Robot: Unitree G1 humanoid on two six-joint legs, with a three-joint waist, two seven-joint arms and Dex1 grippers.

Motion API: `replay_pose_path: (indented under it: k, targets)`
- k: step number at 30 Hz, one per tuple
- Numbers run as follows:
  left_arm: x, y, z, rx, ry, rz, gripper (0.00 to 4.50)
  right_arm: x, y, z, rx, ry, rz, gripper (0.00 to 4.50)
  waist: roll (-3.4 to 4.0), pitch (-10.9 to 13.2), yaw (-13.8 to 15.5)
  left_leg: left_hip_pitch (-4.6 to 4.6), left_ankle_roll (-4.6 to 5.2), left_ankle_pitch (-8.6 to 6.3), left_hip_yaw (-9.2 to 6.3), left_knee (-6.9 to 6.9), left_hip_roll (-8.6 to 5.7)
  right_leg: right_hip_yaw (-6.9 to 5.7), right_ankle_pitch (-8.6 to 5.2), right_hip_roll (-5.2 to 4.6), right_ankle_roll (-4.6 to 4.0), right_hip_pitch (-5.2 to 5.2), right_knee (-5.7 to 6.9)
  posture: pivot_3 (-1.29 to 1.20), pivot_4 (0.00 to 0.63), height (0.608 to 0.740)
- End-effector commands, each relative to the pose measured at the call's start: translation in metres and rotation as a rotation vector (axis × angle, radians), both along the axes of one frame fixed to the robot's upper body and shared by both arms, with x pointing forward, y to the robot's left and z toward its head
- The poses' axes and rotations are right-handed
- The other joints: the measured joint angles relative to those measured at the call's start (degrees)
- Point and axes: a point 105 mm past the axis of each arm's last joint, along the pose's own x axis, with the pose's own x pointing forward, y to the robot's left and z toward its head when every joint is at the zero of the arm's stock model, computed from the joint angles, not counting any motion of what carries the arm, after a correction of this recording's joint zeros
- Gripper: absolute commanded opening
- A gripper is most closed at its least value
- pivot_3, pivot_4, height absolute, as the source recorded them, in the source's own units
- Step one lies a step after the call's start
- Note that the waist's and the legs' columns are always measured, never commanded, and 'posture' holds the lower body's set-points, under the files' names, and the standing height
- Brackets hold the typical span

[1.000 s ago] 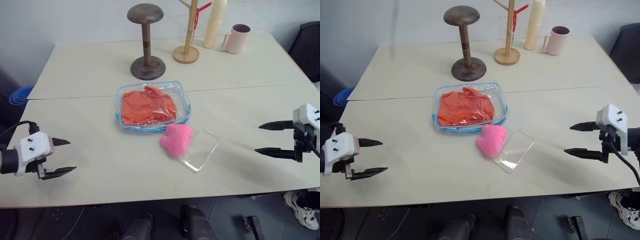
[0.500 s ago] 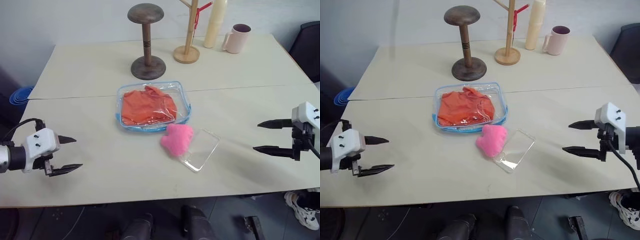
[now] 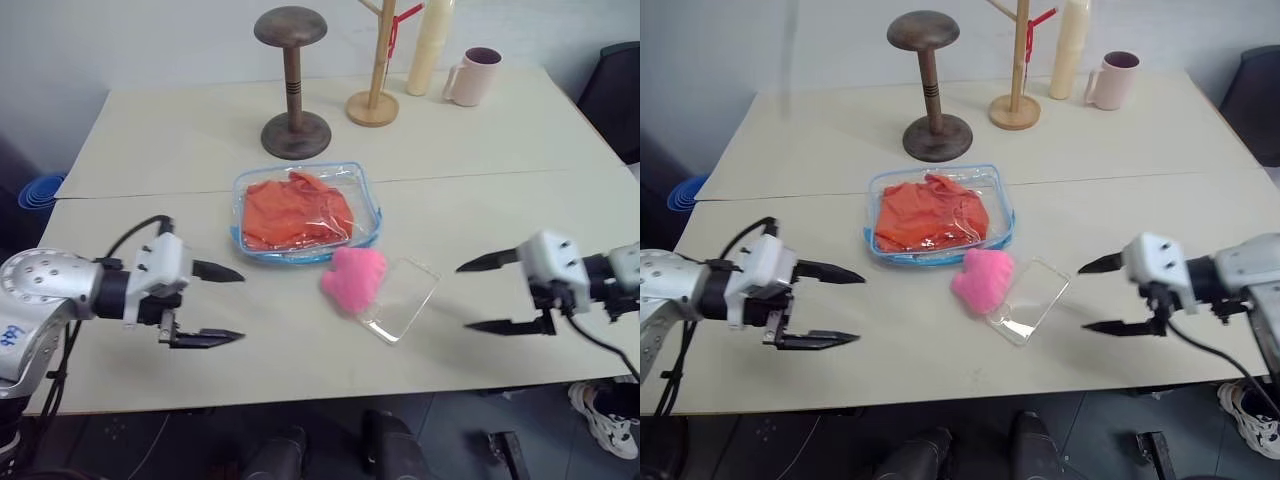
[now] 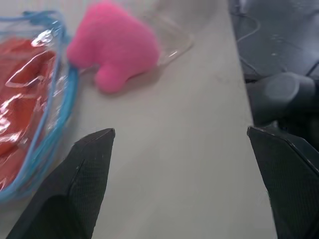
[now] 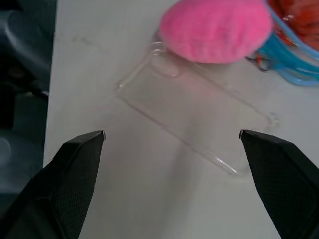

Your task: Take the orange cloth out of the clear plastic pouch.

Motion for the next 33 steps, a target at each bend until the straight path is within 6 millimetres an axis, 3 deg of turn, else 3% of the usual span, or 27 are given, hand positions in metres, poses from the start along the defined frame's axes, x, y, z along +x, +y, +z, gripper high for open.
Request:
replay_pose_path:
  k: [1, 4, 15, 18, 25, 33]
  targets:
    - [0.000, -0.015, -0.002, 0.030, -0.024, -0.077, 4.50, -0.004, 0.009, -0.010, -0.082, -0.002, 0.139, 3.56, -0.01, 0.01, -0.02, -0.01, 0.00, 0.00, 0.06, 0.00, 0.00, 0.04, 0.00, 0.00, 0.00, -0.07, 0.03, 0.00, 0.150, 0.740]
    - [0.006, -0.024, -0.001, 0.032, -0.044, -0.107, 4.50, 0.015, 0.013, -0.018, -0.104, -0.066, 0.123, 2.74, -0.22, 0.03, -0.14, -0.02, 0.00, 0.00, 0.15, 0.01, 0.00, 0.15, 0.00, 0.04, 0.00, -0.18, 0.15, 0.00, 0.150, 0.740]
    - [0.014, -0.048, -0.001, -0.012, -0.076, -0.159, 4.50, 0.041, 0.018, -0.048, -0.226, -0.066, 0.202, 2.74, -0.41, 0.01, -0.13, -0.03, 0.00, 0.00, 0.29, 0.10, 0.00, 0.32, 0.02, 0.09, 0.01, -0.31, 0.37, 0.00, 0.150, 0.740]
    - [0.015, -0.049, -0.002, -0.011, -0.086, -0.156, 4.50, 0.044, 0.020, -0.053, -0.232, -0.038, 0.214, 2.18, -0.69, -0.15, -0.67, 0.02, 0.00, 0.00, 0.36, 0.11, 0.06, 0.42, 0.02, 0.17, 0.01, -0.30, 0.39, 0.00, 0.150, 0.740]
    - [0.014, -0.052, 0.000, -0.027, -0.092, -0.158, 4.50, 0.037, 0.019, -0.053, -0.231, 0.006, 0.246, 0.06, -0.74, -0.18, -1.03, 0.02, -0.04, -0.02, 0.39, 0.37, 0.07, 0.47, 0.03, 0.19, 0.00, -0.27, 0.52, 0.00, 0.150, 0.740]
    - [0.015, -0.056, 0.003, -0.048, -0.102, -0.167, 4.50, 0.023, 0.002, -0.046, -0.179, 0.010, 0.119, 0.03, -0.74, -0.17, 0.11, -0.04, -0.05, -0.04, 0.38, 0.42, 0.06, 0.46, 0.03, 0.19, 0.00, -0.30, 0.52, 0.00, 0.150, 0.740]
